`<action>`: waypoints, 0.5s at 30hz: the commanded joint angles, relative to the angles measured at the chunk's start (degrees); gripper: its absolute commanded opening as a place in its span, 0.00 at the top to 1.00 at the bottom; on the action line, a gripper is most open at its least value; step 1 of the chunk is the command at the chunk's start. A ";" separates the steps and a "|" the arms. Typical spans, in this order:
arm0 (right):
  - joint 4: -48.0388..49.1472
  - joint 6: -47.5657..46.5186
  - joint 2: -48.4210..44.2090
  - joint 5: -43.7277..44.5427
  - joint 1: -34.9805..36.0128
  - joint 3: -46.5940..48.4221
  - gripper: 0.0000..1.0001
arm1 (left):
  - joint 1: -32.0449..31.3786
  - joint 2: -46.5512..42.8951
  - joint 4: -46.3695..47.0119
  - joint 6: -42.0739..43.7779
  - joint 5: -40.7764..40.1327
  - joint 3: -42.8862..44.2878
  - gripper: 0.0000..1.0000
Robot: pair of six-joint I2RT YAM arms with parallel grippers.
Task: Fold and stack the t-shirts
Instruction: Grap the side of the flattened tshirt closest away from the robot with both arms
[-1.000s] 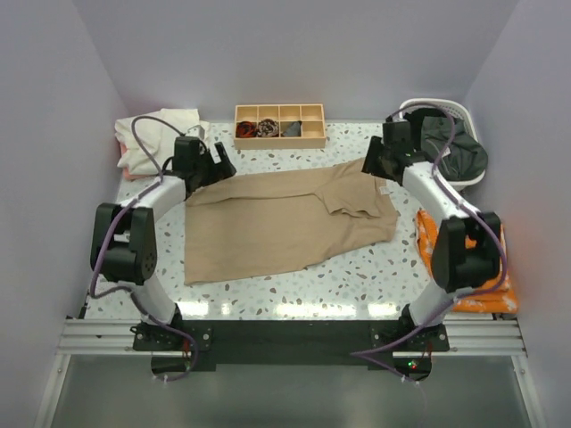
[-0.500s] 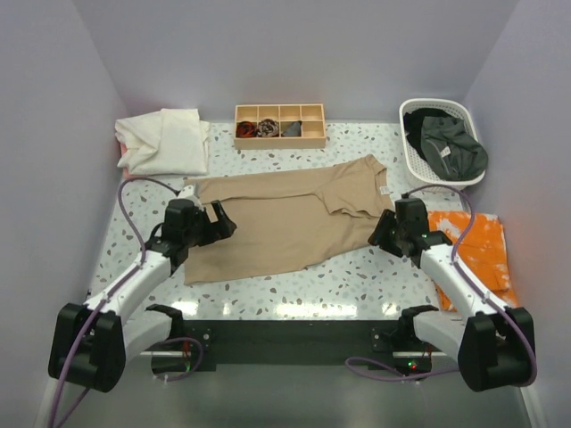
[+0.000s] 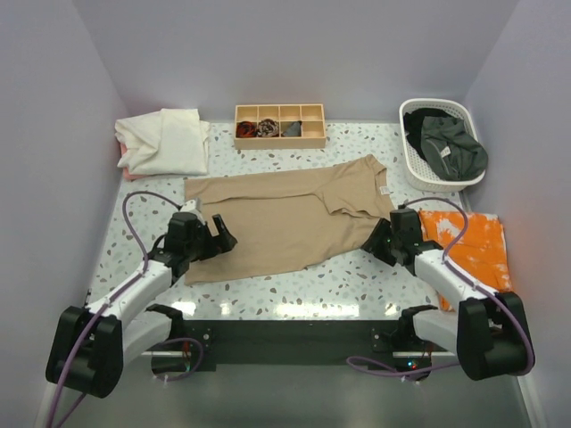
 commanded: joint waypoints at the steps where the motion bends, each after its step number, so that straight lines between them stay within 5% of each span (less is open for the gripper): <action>1: 9.16 2.11 4.65 -1.05 0.39 -0.03 0.47 | -0.66 1.50 3.17 -0.49 -0.97 0.43 0.02; 8: 11.80 1.94 11.33 -1.40 0.66 1.99 0.51 | -0.92 3.79 3.52 -0.14 -1.24 1.57 0.02; 13: 10.57 1.50 8.98 -1.93 1.89 2.61 0.99 | -1.10 4.76 3.78 0.21 -0.97 2.01 0.02; 15: 8.38 1.59 7.04 -2.01 2.32 3.39 1.00 | -1.01 5.02 3.78 0.39 -0.80 2.19 0.02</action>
